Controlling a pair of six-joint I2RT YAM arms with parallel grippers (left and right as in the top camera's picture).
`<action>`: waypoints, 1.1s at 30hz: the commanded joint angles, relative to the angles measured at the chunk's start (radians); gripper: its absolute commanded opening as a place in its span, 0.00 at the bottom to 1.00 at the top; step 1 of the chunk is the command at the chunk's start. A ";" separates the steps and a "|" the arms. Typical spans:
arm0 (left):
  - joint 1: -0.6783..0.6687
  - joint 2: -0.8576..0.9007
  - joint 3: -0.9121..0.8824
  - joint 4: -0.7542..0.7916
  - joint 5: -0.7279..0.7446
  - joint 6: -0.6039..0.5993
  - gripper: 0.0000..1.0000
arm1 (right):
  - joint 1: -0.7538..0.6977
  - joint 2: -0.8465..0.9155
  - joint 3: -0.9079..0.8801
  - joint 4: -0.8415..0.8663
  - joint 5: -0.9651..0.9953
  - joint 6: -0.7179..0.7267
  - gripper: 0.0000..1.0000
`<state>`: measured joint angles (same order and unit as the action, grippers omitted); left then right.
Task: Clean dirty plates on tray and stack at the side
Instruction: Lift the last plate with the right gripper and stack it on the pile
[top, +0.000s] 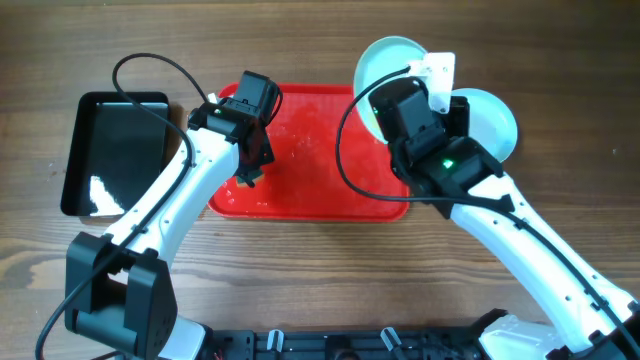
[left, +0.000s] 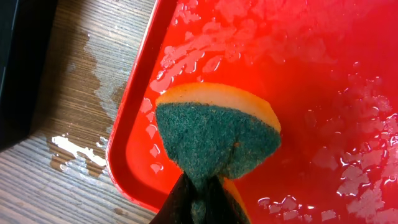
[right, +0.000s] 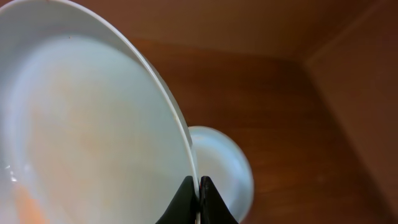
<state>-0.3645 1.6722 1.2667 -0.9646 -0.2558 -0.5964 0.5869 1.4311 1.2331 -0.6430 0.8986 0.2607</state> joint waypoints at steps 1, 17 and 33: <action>0.003 0.005 -0.005 0.004 0.006 0.005 0.04 | 0.037 0.053 0.006 0.011 0.273 -0.033 0.04; 0.003 0.006 -0.005 0.018 0.039 0.005 0.04 | 0.207 0.267 0.006 0.445 0.599 -0.558 0.04; 0.003 0.006 -0.005 0.026 0.039 0.005 0.04 | 0.193 0.267 0.004 0.445 0.607 -0.433 0.04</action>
<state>-0.3645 1.6722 1.2663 -0.9459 -0.2184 -0.5961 0.7712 1.6897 1.2289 -0.2005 1.4715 -0.2073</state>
